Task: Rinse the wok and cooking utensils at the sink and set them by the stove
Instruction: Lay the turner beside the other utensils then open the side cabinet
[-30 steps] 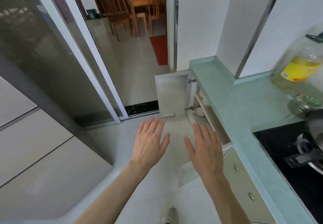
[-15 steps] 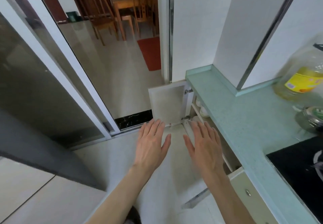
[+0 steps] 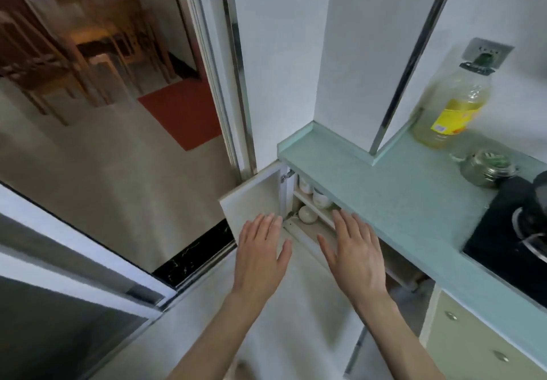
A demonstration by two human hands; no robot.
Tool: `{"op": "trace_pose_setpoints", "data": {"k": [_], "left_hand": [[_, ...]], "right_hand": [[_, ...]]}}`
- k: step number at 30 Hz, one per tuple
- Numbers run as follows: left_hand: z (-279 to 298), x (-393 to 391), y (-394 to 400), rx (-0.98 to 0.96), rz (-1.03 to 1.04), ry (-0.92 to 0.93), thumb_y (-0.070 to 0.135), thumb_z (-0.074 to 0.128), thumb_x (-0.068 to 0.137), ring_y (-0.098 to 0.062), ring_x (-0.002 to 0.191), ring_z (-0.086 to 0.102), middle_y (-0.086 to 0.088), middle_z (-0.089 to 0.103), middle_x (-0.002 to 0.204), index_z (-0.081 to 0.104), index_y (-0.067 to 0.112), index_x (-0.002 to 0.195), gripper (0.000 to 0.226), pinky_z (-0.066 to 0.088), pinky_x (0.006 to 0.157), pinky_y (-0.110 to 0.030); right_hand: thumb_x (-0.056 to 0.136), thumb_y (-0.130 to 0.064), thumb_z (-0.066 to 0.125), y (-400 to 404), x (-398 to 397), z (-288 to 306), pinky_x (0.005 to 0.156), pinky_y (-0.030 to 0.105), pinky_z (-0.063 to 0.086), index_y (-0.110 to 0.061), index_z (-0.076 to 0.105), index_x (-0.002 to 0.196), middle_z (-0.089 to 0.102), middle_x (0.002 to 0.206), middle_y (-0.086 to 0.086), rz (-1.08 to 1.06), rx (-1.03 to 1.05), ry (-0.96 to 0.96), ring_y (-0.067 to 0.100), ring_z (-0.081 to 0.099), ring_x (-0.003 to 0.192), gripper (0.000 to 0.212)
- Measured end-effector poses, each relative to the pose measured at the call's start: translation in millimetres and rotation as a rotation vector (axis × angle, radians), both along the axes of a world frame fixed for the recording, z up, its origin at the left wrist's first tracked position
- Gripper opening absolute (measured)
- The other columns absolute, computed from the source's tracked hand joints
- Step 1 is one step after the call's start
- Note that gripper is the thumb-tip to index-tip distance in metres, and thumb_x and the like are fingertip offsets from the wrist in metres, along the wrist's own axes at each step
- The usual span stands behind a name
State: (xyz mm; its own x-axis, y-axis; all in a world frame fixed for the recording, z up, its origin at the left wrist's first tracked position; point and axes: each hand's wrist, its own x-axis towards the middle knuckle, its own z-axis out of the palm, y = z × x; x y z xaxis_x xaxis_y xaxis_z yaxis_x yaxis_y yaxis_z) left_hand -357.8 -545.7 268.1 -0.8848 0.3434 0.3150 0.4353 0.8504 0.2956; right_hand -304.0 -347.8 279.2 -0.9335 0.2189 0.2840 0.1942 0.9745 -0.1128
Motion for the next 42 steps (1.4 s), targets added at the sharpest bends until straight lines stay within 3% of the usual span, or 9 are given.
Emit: {"op": "trace_pose_setpoints", "data": {"k": [11, 19, 26, 33, 37, 42], "left_hand": [[-35.9, -89.1, 2.7, -0.004, -0.248, -0.097, 0.042, 0.043, 0.105, -0.022, 0.138, 0.049, -0.004, 0.059, 0.143, 0.055, 0.012, 0.143, 0.049, 0.036, 0.119, -0.046], [-58.3, -130.1, 12.1, -0.075, -0.33, -0.1, 0.041, 0.04, 0.107, -0.025, 0.136, 0.051, -0.006, 0.059, 0.143, 0.054, 0.01, 0.143, 0.051, 0.037, 0.117, -0.046], [-78.7, -181.9, 7.8, -0.107, -0.307, -0.128, 0.041, 0.041, 0.106, -0.023, 0.129, 0.056, -0.005, 0.062, 0.137, 0.057, 0.011, 0.14, 0.048, 0.042, 0.114, -0.044], [-123.0, -268.4, -26.4, -0.281, -0.282, -0.185, 0.038, 0.038, 0.103, -0.023, 0.116, 0.058, -0.003, 0.064, 0.12, 0.057, 0.014, 0.125, 0.038, 0.045, 0.107, -0.041], [-150.4, -310.2, -43.5, -0.338, -0.291, -0.235, 0.035, 0.046, 0.098, -0.025, 0.111, 0.061, -0.005, 0.066, 0.114, 0.06, 0.014, 0.117, 0.031, 0.048, 0.103, -0.04], [-187.2, -342.9, -56.5, -0.502, -0.251, -0.358, 0.032, 0.058, 0.096, -0.028, 0.118, 0.056, -0.008, 0.061, 0.125, 0.053, 0.012, 0.128, 0.038, 0.049, 0.098, -0.043]], "right_hand": [[0.106, -0.053, 0.044, -25.8, -34.7, -26.7, 0.115, 0.049, 0.044, -0.005, 0.056, 0.145, 0.064, 0.141, 0.013, -0.262, -0.061, -0.015, 0.033, 0.057, 0.136, 0.062], [0.104, -0.055, 0.038, -23.7, -57.8, -44.4, 0.113, 0.05, 0.047, -0.008, 0.053, 0.146, 0.063, 0.142, 0.013, -0.402, -0.262, -0.039, 0.034, 0.057, 0.135, 0.065], [0.102, -0.055, 0.038, -34.2, -74.5, -58.5, 0.111, 0.051, 0.047, -0.008, 0.054, 0.145, 0.063, 0.14, 0.014, -0.442, -0.302, -0.119, 0.036, 0.059, 0.131, 0.066], [0.102, -0.056, 0.035, -60.5, -105.8, -77.0, 0.11, 0.05, 0.048, -0.009, 0.054, 0.145, 0.064, 0.138, 0.012, -0.509, -0.304, -0.173, 0.036, 0.06, 0.129, 0.066], [0.102, -0.056, 0.037, -79.7, -121.9, -91.1, 0.11, 0.054, 0.046, -0.009, 0.053, 0.145, 0.064, 0.138, 0.015, -0.58, -0.357, -0.229, 0.039, 0.06, 0.129, 0.066], [0.102, -0.05, 0.048, -100.3, -131.8, -101.0, 0.112, 0.056, 0.045, -0.009, 0.05, 0.149, 0.062, 0.142, 0.016, -0.644, -0.409, -0.236, 0.04, 0.055, 0.135, 0.063]]}}
